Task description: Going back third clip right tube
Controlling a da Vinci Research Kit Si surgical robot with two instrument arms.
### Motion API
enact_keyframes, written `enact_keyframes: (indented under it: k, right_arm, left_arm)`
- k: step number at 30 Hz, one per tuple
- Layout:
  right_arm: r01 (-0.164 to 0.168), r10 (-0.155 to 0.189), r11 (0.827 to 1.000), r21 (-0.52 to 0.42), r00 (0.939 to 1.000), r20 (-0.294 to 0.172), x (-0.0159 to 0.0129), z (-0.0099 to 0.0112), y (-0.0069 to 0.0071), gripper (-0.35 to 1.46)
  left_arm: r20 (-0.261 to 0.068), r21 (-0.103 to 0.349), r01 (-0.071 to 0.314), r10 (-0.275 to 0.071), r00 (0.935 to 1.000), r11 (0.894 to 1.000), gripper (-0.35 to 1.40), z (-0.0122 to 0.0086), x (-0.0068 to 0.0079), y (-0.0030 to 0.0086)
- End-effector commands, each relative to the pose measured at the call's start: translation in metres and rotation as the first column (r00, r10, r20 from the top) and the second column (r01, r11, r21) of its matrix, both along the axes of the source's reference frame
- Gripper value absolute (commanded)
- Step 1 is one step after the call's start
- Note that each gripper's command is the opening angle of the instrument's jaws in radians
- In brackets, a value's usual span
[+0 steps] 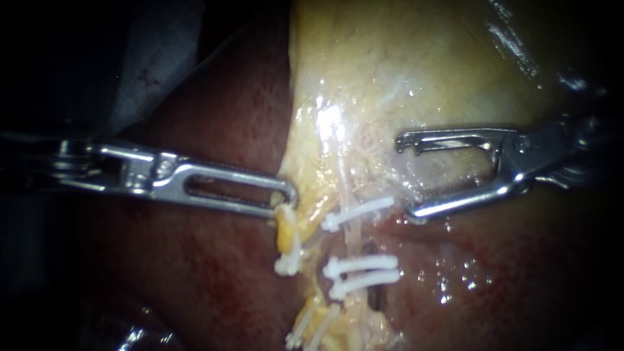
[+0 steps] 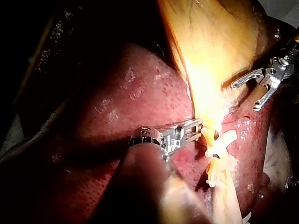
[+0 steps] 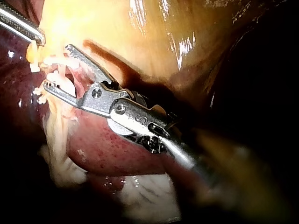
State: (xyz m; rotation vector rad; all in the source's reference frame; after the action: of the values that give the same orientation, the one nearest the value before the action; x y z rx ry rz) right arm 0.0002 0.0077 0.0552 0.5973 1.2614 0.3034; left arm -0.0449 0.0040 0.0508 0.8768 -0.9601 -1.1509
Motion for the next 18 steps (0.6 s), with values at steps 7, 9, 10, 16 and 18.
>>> enact_keyframes:
  k: [7, 9, 10, 16, 18]
  right_arm:
    - [0.0, 0.0, 1.0, 0.0, 1.0, 0.0, -0.0001, 0.0, 0.0, 0.6]
    - [0.0, 0.0, 1.0, 0.0, 1.0, 0.0, -0.0001, 0.0, 0.0, 0.6]
    - [0.0, 0.0, 1.0, 0.0, 1.0, 0.0, -0.0001, 0.0, 0.0, 0.6]
    - [0.0, 0.0, 1.0, 0.0, 1.0, 0.0, -0.0001, 0.0, 0.0, 0.6]
    - [0.001, -0.001, 1.0, 0.0, 1.0, 0.0, -0.0002, 0.0, 0.0, 0.6]
  left_arm:
    - [0.001, 0.002, -0.003, 0.003, 1.0, 1.0, -0.35, -0.0003, -0.0009, -0.0002]
    - [0.001, 0.002, -0.004, 0.004, 1.0, 1.0, -0.35, -0.0003, -0.001, -0.0002]
    - [0.001, 0.002, -0.004, 0.004, 1.0, 1.0, -0.35, -0.0003, -0.001, -0.0002]
    - [0.001, 0.002, -0.004, 0.004, 1.0, 1.0, -0.35, -0.0003, -0.001, -0.0002]
    - [0.001, 0.002, -0.004, 0.004, 1.0, 1.0, -0.35, -0.0003, -0.001, -0.0002]
